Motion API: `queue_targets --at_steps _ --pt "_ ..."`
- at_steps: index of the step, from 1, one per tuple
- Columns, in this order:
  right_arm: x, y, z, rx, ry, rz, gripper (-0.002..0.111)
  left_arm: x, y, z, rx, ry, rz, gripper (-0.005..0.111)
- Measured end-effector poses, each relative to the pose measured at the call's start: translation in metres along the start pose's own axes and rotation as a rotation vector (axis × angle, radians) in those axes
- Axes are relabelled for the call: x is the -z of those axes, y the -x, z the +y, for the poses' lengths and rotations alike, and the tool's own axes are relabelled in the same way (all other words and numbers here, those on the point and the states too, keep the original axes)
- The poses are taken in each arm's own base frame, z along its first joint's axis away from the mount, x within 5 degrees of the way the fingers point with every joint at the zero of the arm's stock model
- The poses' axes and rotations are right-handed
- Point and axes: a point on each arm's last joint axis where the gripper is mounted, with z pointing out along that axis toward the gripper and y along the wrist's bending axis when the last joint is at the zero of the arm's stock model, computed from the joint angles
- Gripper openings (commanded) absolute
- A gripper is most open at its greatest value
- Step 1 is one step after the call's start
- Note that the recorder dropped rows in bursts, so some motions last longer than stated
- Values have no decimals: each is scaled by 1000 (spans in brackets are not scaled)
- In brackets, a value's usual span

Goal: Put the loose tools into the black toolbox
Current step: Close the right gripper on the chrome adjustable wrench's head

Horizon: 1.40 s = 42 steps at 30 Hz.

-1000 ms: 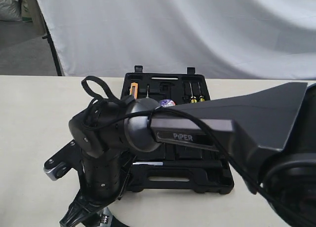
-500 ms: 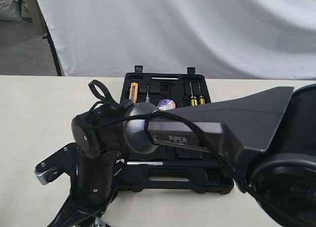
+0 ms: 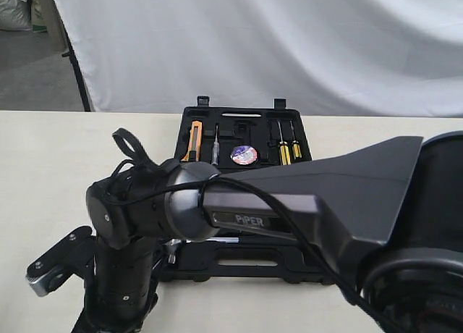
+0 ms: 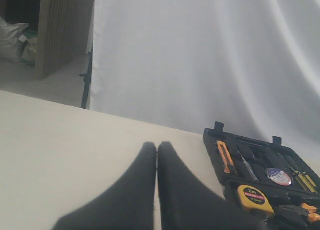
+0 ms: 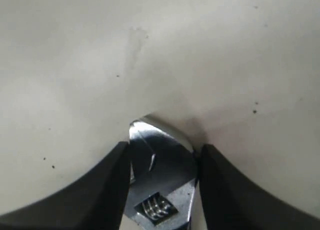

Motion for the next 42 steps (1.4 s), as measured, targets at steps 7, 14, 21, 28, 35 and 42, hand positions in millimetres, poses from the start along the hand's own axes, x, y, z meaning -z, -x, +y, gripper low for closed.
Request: queue_targets --at_steps 7,14,21,28,35,42 --pt "0 0 4 12 5 1 0 0 0 0 0 0 0 1" --pt "0 0 4 13 6 0 0 0 0 0 0 0 0 1" --pt "3 0 4 24 6 -1 0 0 0 0 0 0 0 1" --pt "18 -2 5 64 -26 12 0 0 0 0 0 0 0 1" --pt "11 -2 4 62 -28 18 0 0 0 0 0 0 0 1" --pt "4 -2 2 58 -23 33 0 0 0 0 0 0 0 1"
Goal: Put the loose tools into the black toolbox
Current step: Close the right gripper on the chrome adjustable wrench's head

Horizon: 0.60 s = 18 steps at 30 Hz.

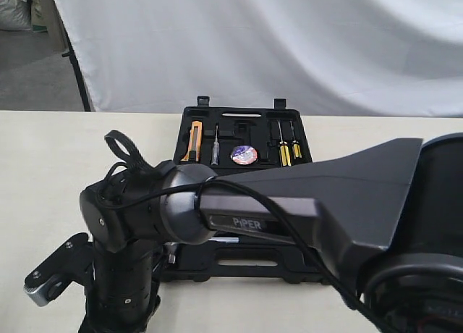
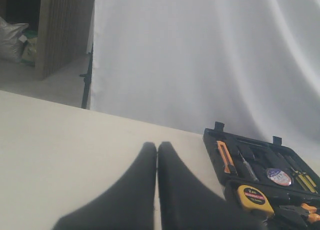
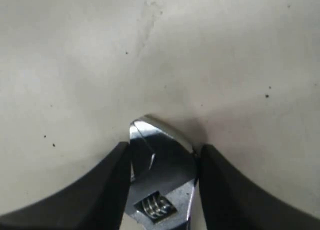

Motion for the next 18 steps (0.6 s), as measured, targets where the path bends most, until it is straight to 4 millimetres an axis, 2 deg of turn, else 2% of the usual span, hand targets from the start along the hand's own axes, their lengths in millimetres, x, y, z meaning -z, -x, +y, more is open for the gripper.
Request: queue_targets --at_steps 5,7,10,13,15,18 --pt "-1 0 0 -3 0 2 2 0 0 0 0 0 0 1" --pt "-1 1 0 -4 0 -1 13 0 0 0 0 0 0 1" --pt "-1 2 2 -9 -1 -6 40 0 0 0 0 0 0 1" --pt "-1 2 2 -16 -3 -14 57 0 0 0 0 0 0 1" --pt "-1 3 2 -11 -4 -16 61 0 0 0 0 0 0 1" --pt "-1 2 3 5 0 -13 61 0 0 0 0 0 0 1"
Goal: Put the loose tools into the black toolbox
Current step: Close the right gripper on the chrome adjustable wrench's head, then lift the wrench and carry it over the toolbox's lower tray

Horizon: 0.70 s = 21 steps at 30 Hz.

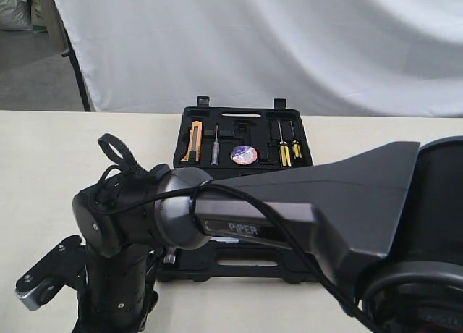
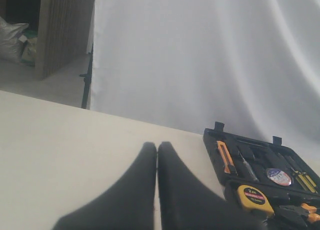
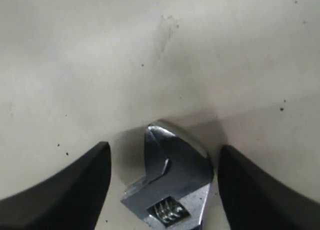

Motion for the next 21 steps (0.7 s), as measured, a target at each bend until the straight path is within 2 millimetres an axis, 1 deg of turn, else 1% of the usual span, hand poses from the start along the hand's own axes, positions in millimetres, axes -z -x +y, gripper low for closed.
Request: queue_targets --at_steps 7,9,11,14,18,19,21 --pt "-2 0 3 57 -38 17 61 0 0 0 0 0 0 1" --pt "-4 1 8 90 -68 26 58 0 0 0 0 0 0 1" --pt "-6 1 12 119 -102 38 49 0 0 0 0 0 0 1" --pt "-7 2 15 155 -154 48 28 0 0 0 0 0 0 1" --pt "-8 2 18 160 -167 50 3 0 0 0 0 0 0 1" --pt "-8 2 18 160 -168 50 0 0 0 0 0 0 0 1" --pt "-8 3 18 162 -169 51 0 0 0 0 0 0 0 1"
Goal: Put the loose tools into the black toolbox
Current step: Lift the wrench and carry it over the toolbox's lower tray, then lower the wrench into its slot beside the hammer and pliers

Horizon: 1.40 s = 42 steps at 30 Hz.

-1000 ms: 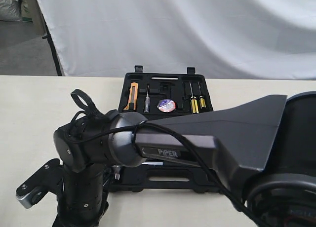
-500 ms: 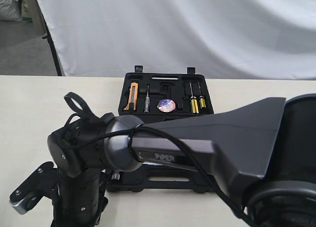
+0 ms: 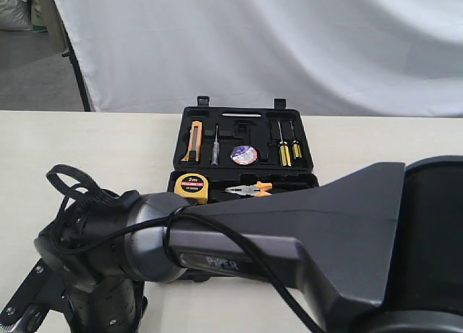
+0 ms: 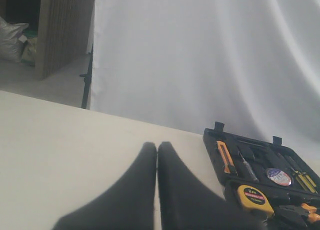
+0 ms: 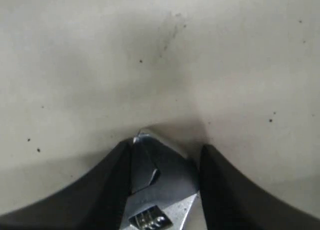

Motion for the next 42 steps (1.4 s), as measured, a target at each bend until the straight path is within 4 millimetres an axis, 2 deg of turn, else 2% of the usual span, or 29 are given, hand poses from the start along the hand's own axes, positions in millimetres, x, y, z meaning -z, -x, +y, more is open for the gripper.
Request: queue_targets --at_steps 5,10,12,19,25,28,33,37,42 --pt "1 0 0 -1 -1 4 0 0 0 0 0 0 0 1" --pt "13 -4 -3 23 -32 37 0 0 0 0 0 0 0 1" --pt "24 -5 -4 30 -48 30 0 0 0 0 0 0 0 1" --pt "83 -10 -12 17 -167 -44 0 0 0 0 0 0 0 1" --pt "101 -20 -28 -49 -277 -23 0 0 0 0 0 0 0 1" --pt "103 -26 -44 -97 -287 -15 0 0 0 0 0 0 0 1" --pt "101 -55 -99 -268 -294 28 0 0 0 0 0 0 0 1" --pt "102 -73 -136 -359 -313 13 0 0 0 0 0 0 0 1" --pt "105 -77 -159 -315 -370 -72 0 0 0 0 0 0 0 1"
